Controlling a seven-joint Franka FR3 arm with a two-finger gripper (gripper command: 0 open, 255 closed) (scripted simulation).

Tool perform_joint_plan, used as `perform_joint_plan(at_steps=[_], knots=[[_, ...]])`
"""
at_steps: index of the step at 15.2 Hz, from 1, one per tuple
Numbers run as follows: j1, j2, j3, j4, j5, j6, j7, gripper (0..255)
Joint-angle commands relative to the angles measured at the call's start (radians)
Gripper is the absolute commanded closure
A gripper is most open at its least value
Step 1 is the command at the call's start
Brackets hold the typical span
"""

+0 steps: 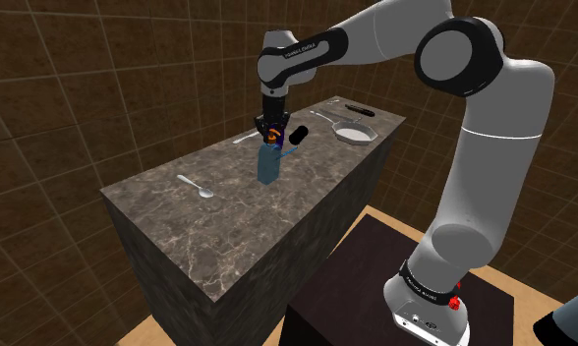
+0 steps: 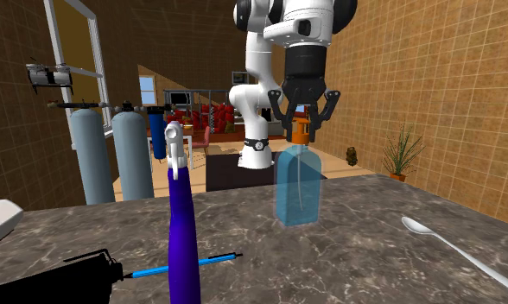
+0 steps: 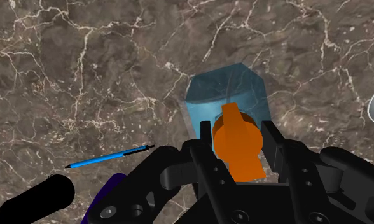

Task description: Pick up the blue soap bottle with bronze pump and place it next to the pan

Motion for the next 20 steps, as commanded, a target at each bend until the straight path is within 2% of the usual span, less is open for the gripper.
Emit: perform_joint_plan(at_steps=[1,4,20], knots=[[0.000,0.000,0.000,0.000,0.000,0.000,0.000,255],[0.000,0.000,0.000,0.000,0.000,0.000,0.000,255],[0.000,-0.043,-0.001,0.158,-0.001,-0.201,0.000,255]])
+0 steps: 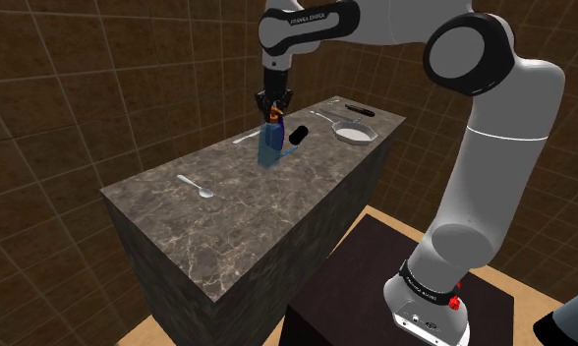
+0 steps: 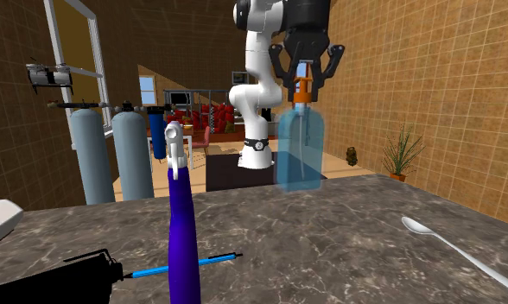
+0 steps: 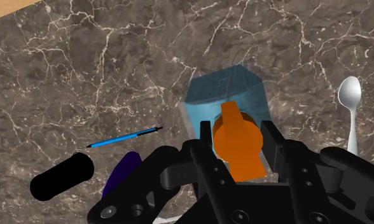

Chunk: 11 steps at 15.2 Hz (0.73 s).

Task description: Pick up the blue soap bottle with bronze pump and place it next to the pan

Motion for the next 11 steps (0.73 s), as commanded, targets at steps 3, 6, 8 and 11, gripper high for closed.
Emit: perform_joint_plan(at_steps=[3,6,8,11], knots=[[0.000,-0.005,0.000,0.045,0.000,-0.050,0.000,255],[0.000,-0.005,0.000,0.085,0.000,-0.090,-0.001,255],[0.000,-0.003,0.000,0.114,0.000,-0.117,-0.001,255],[-0.014,-0.009,-0.009,0.125,0.001,-0.134,-0.023,255]])
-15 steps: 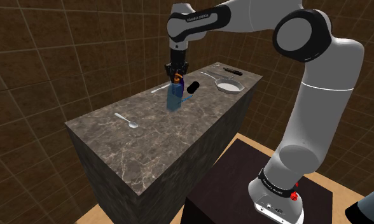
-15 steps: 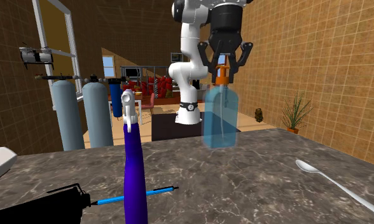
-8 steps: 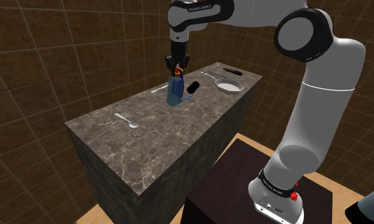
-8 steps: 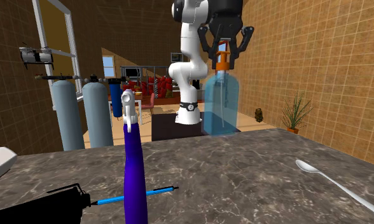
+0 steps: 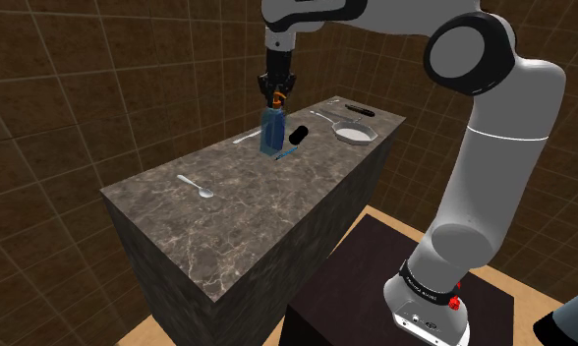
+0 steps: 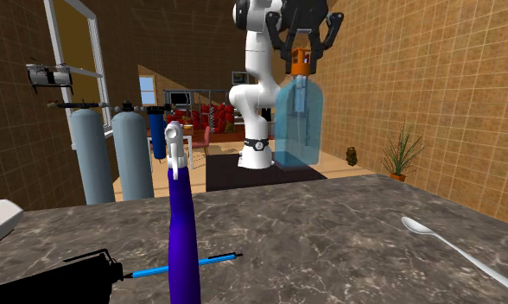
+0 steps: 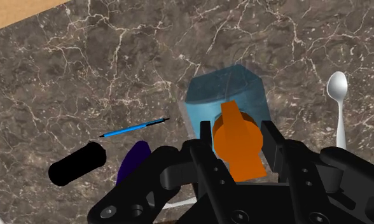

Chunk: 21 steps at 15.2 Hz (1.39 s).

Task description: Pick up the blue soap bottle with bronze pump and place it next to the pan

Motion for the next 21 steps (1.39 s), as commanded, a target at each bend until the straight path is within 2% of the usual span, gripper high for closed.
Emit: perform_joint_plan(at_steps=[1,11,21], knots=[[-0.020,-0.012,-0.013,-0.011,0.002,0.000,-0.033,255],[-0.153,-0.018,-0.103,-0.021,0.015,0.004,-0.256,255],[-0.297,0.078,-0.187,0.106,0.049,-0.029,-0.482,255]])
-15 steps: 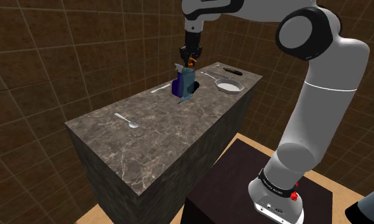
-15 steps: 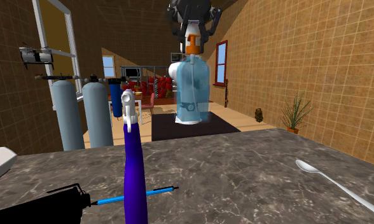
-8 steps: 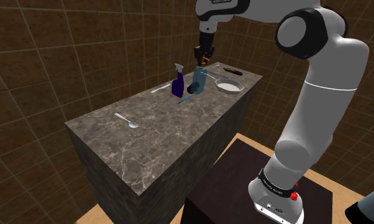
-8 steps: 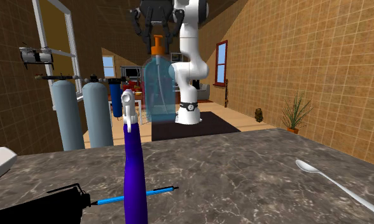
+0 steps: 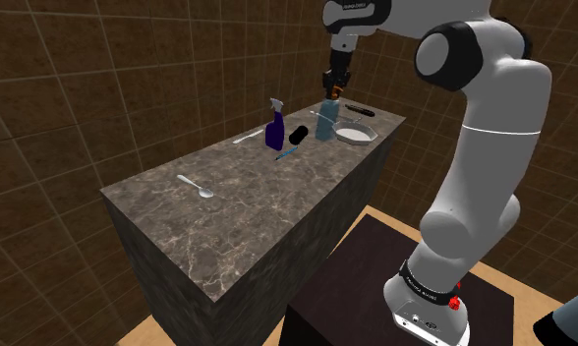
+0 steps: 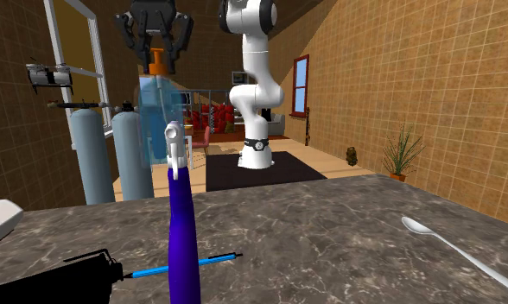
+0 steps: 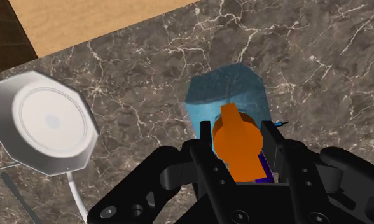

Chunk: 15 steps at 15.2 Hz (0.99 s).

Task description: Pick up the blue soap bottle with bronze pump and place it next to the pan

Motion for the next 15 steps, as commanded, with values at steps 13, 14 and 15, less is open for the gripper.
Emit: perform_joint_plan(at_steps=[13,14,15], knots=[[-0.287,0.370,-0.064,0.564,0.108,-0.201,-0.290,255],[-0.283,0.360,-0.063,0.533,0.105,-0.180,-0.290,255],[-0.279,0.351,-0.064,0.504,0.103,-0.160,-0.291,255]])
